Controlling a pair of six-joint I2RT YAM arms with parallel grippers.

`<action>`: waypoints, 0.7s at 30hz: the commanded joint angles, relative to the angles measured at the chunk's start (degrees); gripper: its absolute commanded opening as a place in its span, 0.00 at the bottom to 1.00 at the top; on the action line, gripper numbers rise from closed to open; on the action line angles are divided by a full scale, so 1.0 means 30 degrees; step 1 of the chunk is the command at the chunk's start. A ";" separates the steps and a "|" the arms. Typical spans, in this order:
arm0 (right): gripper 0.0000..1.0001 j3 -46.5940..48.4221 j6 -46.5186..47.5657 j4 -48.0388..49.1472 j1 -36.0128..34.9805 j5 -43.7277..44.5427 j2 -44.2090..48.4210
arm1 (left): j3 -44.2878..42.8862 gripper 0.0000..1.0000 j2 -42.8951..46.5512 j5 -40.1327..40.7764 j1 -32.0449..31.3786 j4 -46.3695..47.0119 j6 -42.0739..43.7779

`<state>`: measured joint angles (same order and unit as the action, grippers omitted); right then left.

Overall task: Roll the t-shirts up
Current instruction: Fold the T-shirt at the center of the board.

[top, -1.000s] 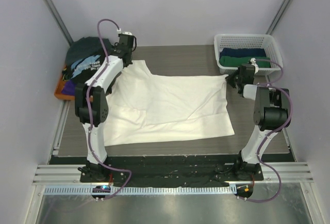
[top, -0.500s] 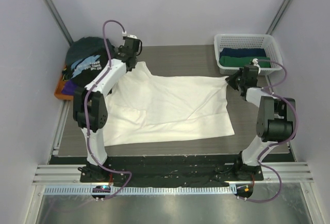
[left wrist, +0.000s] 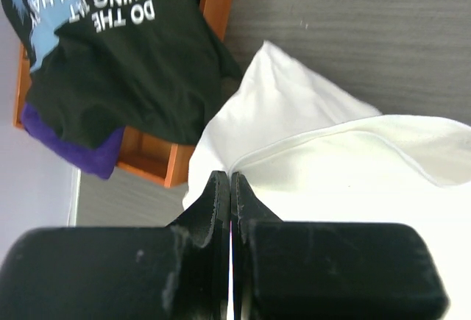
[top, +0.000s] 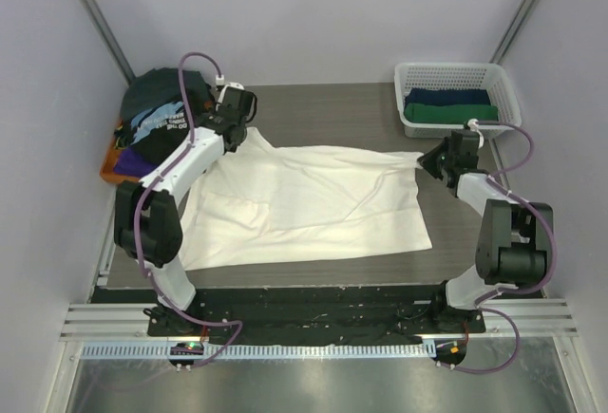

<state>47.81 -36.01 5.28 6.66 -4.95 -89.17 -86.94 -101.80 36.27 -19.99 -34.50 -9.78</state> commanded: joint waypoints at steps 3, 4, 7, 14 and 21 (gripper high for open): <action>0.01 -0.1082 0.0314 -0.0646 0.0038 0.0624 0.2561 | 0.2517 0.00 0.2668 0.1444 -0.0485 0.0455 -0.1045; 0.01 -0.1403 0.0314 -0.0733 0.0066 0.0683 0.2825 | 0.2843 0.00 0.2905 0.1590 -0.0631 0.0542 -0.1162; 0.01 -0.2018 0.0284 -0.1026 0.0038 0.1033 0.3879 | 0.3925 0.00 0.3841 0.2235 -0.0924 0.0689 -0.1368; 0.01 -0.3338 0.0080 -0.1408 0.0038 0.1181 0.6223 | 0.5363 0.00 0.5453 0.3200 -0.1598 0.1187 -0.1866; 0.01 -0.3808 0.0255 -0.2345 0.0096 0.2177 0.7749 | 0.6009 0.00 0.7095 0.4697 -0.2068 0.1510 -0.1955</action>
<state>36.56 -35.94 -0.60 6.66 -1.93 -68.79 -69.58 -85.17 45.50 -25.91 -32.86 -14.59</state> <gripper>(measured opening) 0.041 0.014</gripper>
